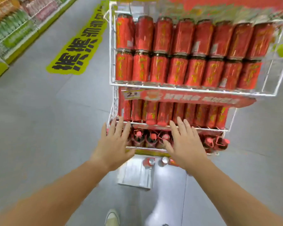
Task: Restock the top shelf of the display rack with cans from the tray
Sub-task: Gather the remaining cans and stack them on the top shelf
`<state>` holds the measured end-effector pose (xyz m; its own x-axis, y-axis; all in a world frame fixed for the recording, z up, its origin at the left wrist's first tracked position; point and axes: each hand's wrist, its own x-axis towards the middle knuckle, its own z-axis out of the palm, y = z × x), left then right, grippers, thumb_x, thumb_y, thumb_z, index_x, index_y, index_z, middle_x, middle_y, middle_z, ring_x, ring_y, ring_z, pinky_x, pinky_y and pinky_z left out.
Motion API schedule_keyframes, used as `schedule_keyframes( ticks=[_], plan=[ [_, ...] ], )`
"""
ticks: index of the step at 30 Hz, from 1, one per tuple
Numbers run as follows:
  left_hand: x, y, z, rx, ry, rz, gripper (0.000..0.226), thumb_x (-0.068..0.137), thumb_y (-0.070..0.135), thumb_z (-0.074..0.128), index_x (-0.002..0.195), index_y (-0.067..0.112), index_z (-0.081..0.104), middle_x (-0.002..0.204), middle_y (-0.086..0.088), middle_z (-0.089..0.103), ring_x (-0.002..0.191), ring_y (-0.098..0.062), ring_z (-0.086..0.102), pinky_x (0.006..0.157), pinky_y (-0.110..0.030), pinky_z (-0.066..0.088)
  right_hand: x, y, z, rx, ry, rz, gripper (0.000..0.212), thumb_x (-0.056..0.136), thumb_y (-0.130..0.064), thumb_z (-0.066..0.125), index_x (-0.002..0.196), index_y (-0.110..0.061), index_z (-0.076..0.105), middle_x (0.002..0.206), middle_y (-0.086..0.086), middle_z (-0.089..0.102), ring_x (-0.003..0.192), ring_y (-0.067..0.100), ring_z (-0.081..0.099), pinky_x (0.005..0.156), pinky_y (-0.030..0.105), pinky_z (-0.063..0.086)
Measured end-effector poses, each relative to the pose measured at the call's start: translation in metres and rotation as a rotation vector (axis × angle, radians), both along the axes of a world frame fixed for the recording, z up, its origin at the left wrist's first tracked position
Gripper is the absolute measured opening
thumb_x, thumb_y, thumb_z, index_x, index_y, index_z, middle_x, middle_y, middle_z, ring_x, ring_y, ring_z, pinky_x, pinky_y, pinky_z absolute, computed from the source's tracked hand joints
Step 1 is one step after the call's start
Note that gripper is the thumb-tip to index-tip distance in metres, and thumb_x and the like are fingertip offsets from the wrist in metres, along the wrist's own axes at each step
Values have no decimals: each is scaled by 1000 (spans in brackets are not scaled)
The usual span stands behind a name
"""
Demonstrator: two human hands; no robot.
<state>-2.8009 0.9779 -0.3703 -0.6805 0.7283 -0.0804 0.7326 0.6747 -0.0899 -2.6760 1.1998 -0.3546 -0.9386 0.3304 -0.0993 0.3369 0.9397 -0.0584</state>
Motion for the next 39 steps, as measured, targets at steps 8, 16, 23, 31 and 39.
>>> schedule_keyframes(
  ticks=[8,16,23,31,39],
  plan=[
    [11,11,-212,-128,-171,-90,94,80,69,36,149,6,45,154,-24,43,141,-43,43,109,-65,38,29,2,-216,-106,-120,-81,74,93,-52,33,148,-3,45,152,26,45,140,45,42,111,57,41],
    [21,38,-417,-288,-202,-194,93,91,71,25,161,11,9,168,-19,10,154,-37,14,122,-57,17,61,17,-411,-204,-217,-188,78,96,-58,23,161,-16,15,168,13,15,155,34,13,123,45,17],
    [24,65,-556,-310,-296,-158,95,94,69,37,160,13,-1,169,-14,4,155,-34,11,125,-50,15,62,22,-544,-351,-248,-329,73,103,-49,36,161,-17,7,170,8,6,156,26,8,123,40,14],
    [22,80,-652,174,-563,111,83,79,57,72,144,18,38,139,-3,48,122,-25,52,101,-40,49,42,41,-645,-555,64,-533,65,94,-35,64,147,-22,29,145,2,42,130,23,47,98,38,44],
    [16,88,-689,575,-670,126,63,74,34,86,128,25,53,120,8,56,108,-12,55,92,-27,50,16,63,-685,-791,311,-771,62,74,-22,88,121,-26,48,102,-20,59,101,15,60,88,31,47]
  ],
)
